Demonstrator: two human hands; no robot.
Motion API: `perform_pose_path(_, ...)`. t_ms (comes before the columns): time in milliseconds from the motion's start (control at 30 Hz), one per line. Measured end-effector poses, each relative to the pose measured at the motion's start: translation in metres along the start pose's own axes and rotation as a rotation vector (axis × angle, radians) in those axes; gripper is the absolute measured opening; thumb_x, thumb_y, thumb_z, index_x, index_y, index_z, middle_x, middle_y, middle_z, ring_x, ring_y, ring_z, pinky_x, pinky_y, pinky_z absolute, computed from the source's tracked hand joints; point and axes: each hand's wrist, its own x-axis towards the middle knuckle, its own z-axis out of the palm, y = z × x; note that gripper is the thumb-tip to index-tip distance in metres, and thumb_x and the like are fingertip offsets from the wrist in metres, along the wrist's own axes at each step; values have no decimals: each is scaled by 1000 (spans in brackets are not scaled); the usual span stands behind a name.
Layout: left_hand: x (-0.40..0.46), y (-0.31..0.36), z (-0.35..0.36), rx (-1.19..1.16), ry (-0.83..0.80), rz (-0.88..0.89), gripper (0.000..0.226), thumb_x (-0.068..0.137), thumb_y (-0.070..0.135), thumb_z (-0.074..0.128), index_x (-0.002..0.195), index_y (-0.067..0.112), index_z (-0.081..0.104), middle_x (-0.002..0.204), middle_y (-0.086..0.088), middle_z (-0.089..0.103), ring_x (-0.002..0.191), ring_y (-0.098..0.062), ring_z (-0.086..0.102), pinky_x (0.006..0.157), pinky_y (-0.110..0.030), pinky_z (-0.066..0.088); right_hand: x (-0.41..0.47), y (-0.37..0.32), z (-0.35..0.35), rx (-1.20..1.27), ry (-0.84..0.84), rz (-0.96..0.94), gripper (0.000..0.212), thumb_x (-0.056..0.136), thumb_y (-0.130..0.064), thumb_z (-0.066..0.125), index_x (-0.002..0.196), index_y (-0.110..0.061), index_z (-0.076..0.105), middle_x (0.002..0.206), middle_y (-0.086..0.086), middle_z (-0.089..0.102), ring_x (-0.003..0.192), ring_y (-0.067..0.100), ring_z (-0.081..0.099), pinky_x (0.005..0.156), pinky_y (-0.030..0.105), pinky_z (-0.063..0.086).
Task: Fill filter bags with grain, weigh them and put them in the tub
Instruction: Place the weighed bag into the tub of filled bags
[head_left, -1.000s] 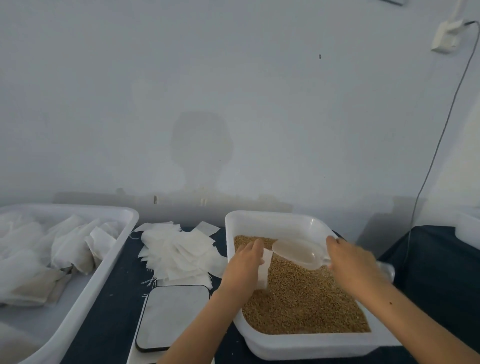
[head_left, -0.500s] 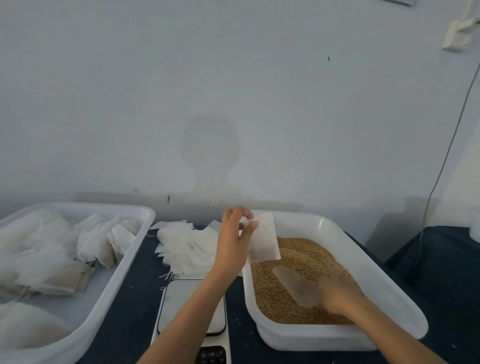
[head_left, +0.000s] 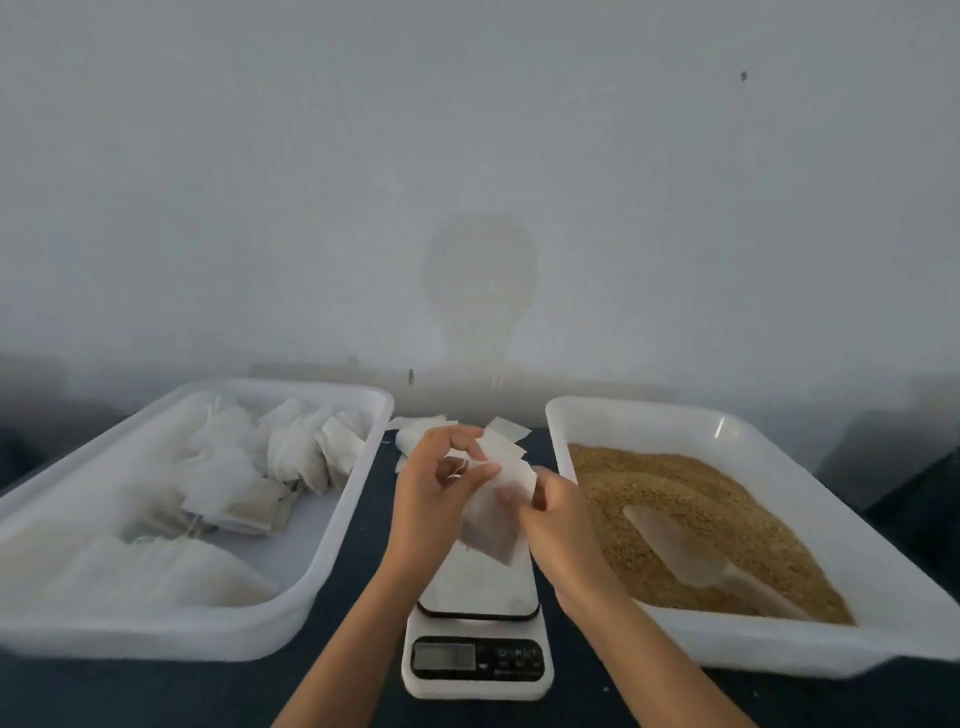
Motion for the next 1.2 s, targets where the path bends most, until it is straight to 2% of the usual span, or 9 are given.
perform_pose_path(67, -4, -14, -7, 10, 20, -45, 24, 81, 3, 69, 92, 22, 59, 93, 12, 64, 64, -5, 58, 65, -17, 47, 2, 10, 14, -63, 27, -45, 15, 90, -15, 60, 82, -2, 59, 78, 12, 63, 75, 22, 60, 68, 28, 49)
perform_pose_path(167, -8, -36, -15, -2, 49, -187, 31, 81, 9, 70, 101, 24, 51, 102, 6, 63, 76, -8, 64, 72, -25, 54, 4, 22, 26, -146, 63, -78, 34, 89, -12, 61, 63, -23, 42, 61, -11, 44, 57, 0, 41, 54, 13, 36)
perform_pose_path(333, -16, -64, -23, -4, 34, -347, 12, 89, 15, 61, 97, 16, 52, 93, -10, 65, 71, -17, 67, 62, -28, 55, 17, 44, 33, -146, 94, 23, 17, 89, -12, 60, 74, -12, 53, 73, -3, 55, 72, 13, 53, 59, 16, 36)
perform_pose_path(400, -19, -69, -25, -24, 5, -348, 6, 91, 15, 57, 97, 13, 54, 88, -8, 68, 72, -19, 67, 62, -26, 53, 21, 46, 32, -82, 109, 61, 12, 90, -11, 59, 82, -3, 58, 80, 6, 62, 80, 22, 58, 67, 29, 43)
perform_pose_path(533, -27, -74, -31, 29, -165, -376, 19, 86, 12, 65, 103, 14, 58, 89, -7, 72, 81, -23, 68, 71, -29, 55, 28, 43, 30, 4, 171, 68, 16, 89, -7, 58, 87, 8, 58, 86, 22, 64, 85, 36, 60, 73, 41, 47)
perform_pose_path(700, -29, -71, -31, 166, -219, -359, 34, 73, 16, 78, 102, 21, 60, 83, 5, 74, 75, -4, 67, 63, -14, 50, 35, 34, 35, 59, 204, 26, 14, 89, -5, 58, 90, 8, 60, 88, 22, 65, 86, 36, 61, 75, 42, 48)
perform_pose_path(800, -28, -71, -32, 173, -196, -344, 22, 77, 16, 75, 95, 20, 64, 79, 5, 74, 79, -7, 69, 77, -23, 52, 38, 31, 40, 78, 215, 29, 16, 89, -5, 59, 91, 10, 60, 90, 25, 64, 87, 39, 60, 76, 44, 48)
perform_pose_path(967, -27, -70, -36, 75, -156, -323, 14, 78, 7, 72, 86, 17, 68, 75, 2, 74, 75, -6, 68, 69, -11, 47, 39, 34, 49, 98, 204, 47, 16, 90, -7, 58, 92, 9, 59, 90, 25, 63, 90, 39, 59, 80, 48, 47)
perform_pose_path(1200, -27, -72, -37, -18, -153, -332, 12, 77, -3, 69, 76, 9, 70, 71, -8, 73, 65, -9, 65, 65, -15, 48, 39, 41, 49, 137, 216, 36, 15, 90, -7, 57, 91, 8, 58, 91, 26, 62, 90, 39, 58, 79, 49, 47)
